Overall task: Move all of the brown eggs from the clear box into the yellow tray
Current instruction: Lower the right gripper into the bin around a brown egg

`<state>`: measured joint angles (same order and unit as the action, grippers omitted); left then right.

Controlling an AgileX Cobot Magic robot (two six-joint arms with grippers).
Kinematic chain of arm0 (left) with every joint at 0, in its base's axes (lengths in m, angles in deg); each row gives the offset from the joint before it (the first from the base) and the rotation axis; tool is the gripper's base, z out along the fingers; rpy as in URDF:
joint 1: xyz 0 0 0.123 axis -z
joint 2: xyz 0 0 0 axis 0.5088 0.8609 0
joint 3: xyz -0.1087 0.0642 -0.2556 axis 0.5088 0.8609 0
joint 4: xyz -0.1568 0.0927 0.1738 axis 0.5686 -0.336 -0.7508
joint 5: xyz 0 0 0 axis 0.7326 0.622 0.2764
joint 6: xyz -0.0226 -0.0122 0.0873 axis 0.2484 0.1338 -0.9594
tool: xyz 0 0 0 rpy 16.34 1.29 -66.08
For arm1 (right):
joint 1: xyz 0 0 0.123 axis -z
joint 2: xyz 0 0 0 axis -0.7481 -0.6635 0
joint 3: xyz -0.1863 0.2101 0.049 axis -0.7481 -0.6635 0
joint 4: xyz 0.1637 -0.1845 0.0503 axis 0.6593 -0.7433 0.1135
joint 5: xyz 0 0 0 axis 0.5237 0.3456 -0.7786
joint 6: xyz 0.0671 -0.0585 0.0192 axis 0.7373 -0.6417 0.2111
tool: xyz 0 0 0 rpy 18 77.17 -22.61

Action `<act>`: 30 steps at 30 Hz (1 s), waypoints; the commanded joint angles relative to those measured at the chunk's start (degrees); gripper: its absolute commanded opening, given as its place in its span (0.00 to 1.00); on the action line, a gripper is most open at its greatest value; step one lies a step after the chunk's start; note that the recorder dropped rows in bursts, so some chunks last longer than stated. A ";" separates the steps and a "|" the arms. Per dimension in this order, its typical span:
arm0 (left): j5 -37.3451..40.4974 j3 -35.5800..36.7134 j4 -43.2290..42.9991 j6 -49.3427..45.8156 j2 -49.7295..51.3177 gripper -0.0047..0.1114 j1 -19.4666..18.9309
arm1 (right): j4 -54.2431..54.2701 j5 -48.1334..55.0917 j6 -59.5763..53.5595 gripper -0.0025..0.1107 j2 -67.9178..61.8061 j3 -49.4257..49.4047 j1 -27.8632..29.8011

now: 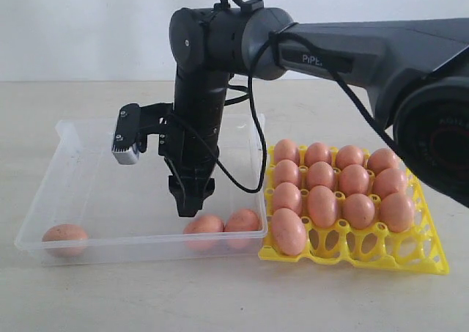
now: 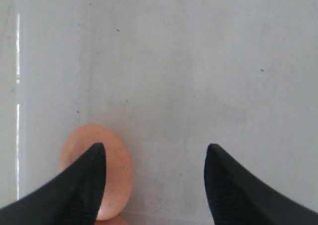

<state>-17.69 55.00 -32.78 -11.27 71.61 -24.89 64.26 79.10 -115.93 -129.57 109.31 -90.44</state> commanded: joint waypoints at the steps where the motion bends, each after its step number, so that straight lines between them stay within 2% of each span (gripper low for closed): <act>1: 0.03 -0.15 -0.33 -0.17 -0.11 0.00 0.19 | 0.55 0.10 0.65 0.52 0.18 -2.41 0.31; 10: 0.03 -0.15 -0.33 -0.17 -0.11 0.00 0.19 | 0.32 0.10 1.14 0.52 4.69 -3.37 0.31; 19: 0.03 -0.15 -0.33 -0.17 -0.11 0.00 0.19 | -2.66 0.10 0.67 0.52 4.50 -13.95 0.31; 30: 0.03 -0.15 -0.33 -0.17 -0.11 0.00 0.19 | -2.29 0.10 -1.62 0.52 4.27 -14.34 0.31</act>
<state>-17.69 55.00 -32.87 -11.27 71.61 -24.89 61.57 78.35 -116.75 -125.42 95.23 -90.22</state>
